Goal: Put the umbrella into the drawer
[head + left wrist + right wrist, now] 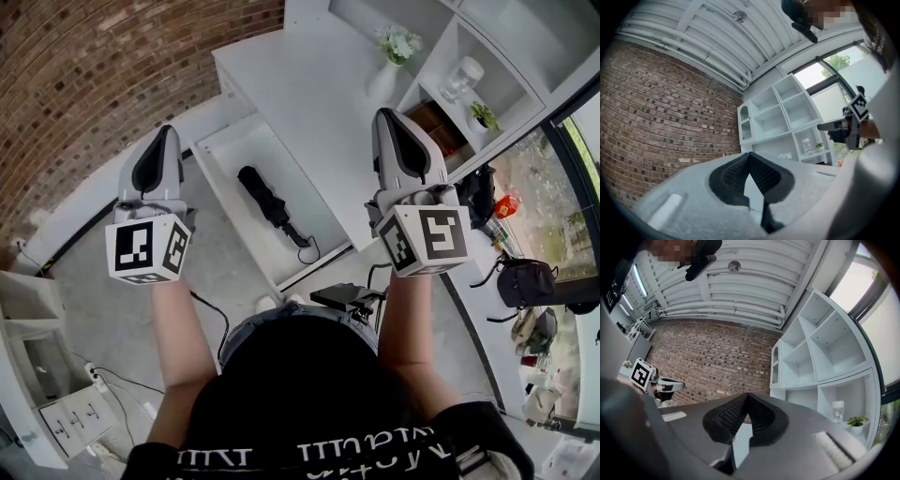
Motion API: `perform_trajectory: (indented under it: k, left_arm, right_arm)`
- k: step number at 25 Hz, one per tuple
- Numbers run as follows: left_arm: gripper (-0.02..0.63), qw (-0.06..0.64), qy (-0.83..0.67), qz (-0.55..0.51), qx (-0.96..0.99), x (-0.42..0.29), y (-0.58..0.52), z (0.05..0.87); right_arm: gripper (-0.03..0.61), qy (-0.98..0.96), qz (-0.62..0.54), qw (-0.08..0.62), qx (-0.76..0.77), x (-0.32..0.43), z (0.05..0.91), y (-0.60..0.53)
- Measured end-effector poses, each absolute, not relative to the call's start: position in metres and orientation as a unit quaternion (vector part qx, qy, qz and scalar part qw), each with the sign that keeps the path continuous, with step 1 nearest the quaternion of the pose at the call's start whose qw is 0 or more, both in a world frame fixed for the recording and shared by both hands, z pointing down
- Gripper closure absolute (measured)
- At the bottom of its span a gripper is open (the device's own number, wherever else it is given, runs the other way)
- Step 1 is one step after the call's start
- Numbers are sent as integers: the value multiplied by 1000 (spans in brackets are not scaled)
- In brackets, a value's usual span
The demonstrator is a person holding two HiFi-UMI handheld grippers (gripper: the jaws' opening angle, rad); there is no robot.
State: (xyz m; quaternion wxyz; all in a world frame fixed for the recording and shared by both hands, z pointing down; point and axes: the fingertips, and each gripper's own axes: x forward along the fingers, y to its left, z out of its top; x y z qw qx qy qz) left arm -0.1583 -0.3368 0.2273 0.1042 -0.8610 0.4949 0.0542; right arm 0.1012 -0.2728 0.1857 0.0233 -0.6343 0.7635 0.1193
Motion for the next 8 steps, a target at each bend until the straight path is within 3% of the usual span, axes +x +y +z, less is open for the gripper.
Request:
perform_trajectory:
  k: [8]
  left_arm:
    - [618, 110, 494, 47, -861, -157, -334, 227]
  right_arm:
    - [569, 759, 118, 19, -640, 106, 186, -267]
